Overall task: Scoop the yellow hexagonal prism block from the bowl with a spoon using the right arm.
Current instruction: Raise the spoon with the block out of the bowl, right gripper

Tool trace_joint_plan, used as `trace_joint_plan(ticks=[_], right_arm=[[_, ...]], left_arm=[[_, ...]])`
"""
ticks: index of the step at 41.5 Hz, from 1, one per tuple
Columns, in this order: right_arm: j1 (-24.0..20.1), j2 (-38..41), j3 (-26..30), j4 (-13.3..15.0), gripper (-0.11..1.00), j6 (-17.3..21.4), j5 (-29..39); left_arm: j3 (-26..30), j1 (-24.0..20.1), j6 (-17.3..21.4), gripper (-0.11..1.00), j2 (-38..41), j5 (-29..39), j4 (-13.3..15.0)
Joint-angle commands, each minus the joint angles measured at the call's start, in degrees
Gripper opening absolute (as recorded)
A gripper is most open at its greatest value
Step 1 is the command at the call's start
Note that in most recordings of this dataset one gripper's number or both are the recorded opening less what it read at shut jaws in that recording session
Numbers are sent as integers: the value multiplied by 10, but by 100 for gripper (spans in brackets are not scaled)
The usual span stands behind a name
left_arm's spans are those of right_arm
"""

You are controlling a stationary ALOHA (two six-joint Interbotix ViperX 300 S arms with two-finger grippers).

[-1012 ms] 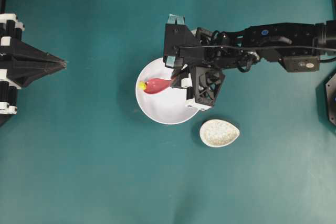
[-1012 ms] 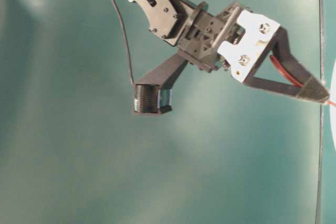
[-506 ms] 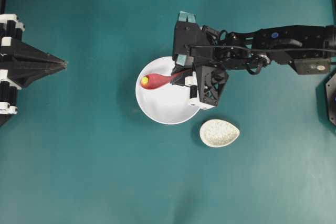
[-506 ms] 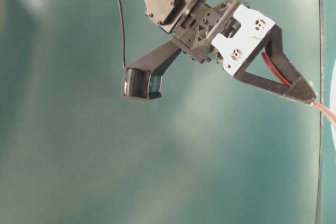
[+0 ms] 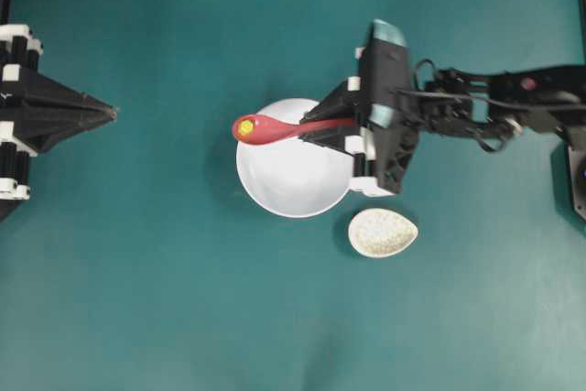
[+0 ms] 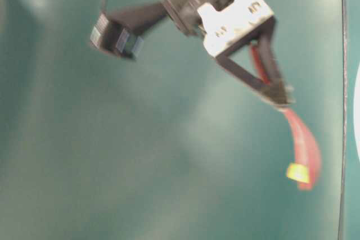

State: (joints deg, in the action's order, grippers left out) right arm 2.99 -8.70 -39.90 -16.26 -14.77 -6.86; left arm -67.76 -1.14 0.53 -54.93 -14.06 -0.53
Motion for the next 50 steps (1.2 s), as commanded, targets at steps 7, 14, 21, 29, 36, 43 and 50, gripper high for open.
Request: trace_joint_plan(ticks=[7, 14, 21, 29, 36, 43, 50], right_arm=[[-16, -80, -45, 27, 24, -1, -87], [-16, -125, -63, 29, 24, -1, -85], [-16, -166, -77, 33, 24, -2, -64], [-16, -192, -91, 34, 24, -2, -60], [-16, -193, -91, 34, 24, -2, -60], [-15, -193, -91, 34, 24, -2, -59], [-15, -193, -91, 34, 24, -2, -47]], left_arm=[[11, -1, 0, 0, 5, -2, -2], [11, -2, 0, 0, 5, -2, -2], [12, -2, 0, 0, 5, -2, -2], [12, -2, 0, 0, 5, -2, -2], [12, -1, 0, 0, 5, -3, -2], [12, -2, 0, 0, 5, -3, -2], [12, -1, 0, 0, 5, -5, -2]])
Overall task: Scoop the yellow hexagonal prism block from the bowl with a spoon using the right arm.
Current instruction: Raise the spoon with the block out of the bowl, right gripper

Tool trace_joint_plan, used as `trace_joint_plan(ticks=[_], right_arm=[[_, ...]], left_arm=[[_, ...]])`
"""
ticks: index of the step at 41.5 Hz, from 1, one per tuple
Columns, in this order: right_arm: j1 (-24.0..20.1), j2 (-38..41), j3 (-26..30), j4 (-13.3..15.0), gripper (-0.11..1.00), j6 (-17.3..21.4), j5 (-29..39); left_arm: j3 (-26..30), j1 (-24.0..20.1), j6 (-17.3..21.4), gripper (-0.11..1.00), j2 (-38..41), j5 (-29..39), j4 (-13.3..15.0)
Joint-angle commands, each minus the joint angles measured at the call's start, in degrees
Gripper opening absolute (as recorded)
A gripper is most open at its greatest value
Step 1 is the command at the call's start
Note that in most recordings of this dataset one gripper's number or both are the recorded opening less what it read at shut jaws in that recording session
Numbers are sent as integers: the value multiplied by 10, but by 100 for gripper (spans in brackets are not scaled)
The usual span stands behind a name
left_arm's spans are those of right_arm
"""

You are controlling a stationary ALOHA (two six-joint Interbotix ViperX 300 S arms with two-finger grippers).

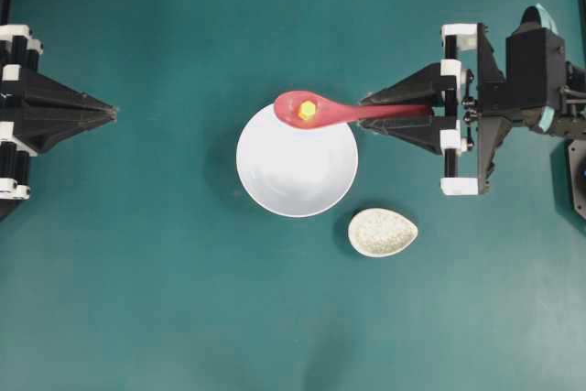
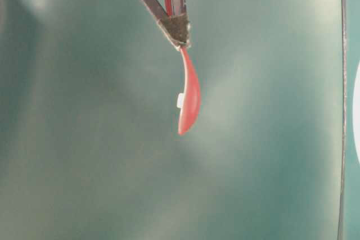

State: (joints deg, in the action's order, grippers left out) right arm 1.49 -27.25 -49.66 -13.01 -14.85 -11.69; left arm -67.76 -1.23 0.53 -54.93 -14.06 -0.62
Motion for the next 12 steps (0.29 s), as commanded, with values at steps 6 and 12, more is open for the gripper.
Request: trace_joint_plan(ticks=[6, 12], right_arm=[[-1, -8, 7, 2, 24, 0, 13], [-1, -8, 7, 2, 24, 0, 18]], left_arm=[[12, 0, 0, 0, 5, -5, -1], [12, 0, 0, 0, 5, -5, -2]])
